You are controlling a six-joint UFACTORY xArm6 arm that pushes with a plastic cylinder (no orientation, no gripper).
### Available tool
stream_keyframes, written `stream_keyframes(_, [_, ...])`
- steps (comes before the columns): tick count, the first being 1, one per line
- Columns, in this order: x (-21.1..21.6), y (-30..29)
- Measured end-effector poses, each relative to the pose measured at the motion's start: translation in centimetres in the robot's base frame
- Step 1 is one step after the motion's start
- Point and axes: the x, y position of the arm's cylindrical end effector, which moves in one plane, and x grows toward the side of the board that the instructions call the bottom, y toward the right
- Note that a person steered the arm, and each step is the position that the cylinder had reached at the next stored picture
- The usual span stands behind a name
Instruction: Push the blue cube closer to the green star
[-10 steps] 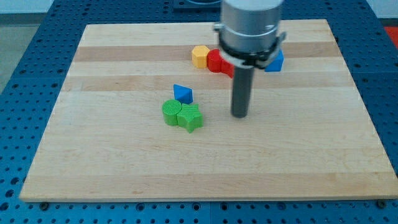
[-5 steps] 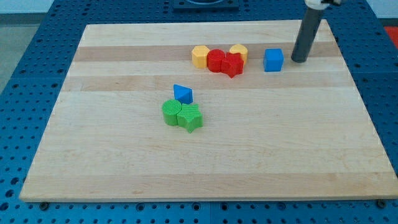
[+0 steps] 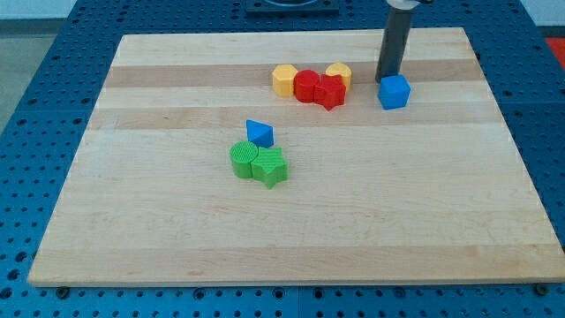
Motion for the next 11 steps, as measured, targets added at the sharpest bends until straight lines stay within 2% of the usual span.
stream_keyframes(1, [0.8, 0.9])
stream_keyframes(3, [5.5, 0.9])
stream_keyframes(5, [7.2, 3.4])
stream_keyframes(7, [9.1, 1.1])
stream_keyframes(8, [11.1, -0.5])
stream_keyframes(11, [18.2, -0.5])
